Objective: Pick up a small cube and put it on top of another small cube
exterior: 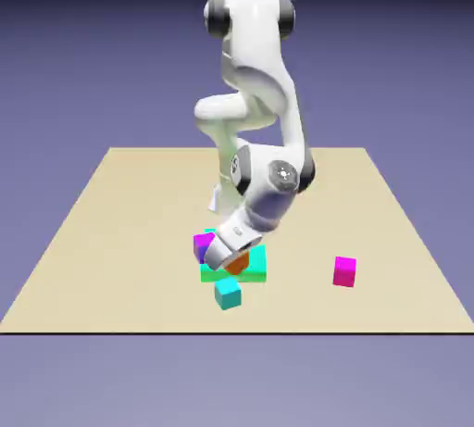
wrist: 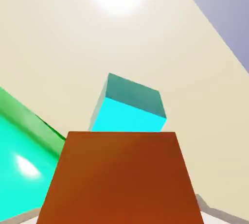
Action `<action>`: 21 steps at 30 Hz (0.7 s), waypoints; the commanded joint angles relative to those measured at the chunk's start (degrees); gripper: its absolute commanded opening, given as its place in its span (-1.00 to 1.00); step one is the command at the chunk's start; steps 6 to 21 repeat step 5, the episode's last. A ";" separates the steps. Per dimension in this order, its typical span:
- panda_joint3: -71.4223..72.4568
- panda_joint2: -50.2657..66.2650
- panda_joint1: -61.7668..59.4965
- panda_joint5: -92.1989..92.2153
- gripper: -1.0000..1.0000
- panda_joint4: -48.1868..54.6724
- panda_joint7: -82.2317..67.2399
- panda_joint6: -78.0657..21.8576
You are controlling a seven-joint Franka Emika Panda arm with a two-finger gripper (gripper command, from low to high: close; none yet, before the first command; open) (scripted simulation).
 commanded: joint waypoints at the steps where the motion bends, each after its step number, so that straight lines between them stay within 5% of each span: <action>1: -0.16 1.61 -0.34 -0.45 -1.00 -0.77 0.37 2.45; 2: -0.16 1.61 -0.34 -0.45 1.00 -0.78 0.37 2.45; 21: 0.16 -1.70 0.37 0.11 1.00 0.82 -0.16 -2.53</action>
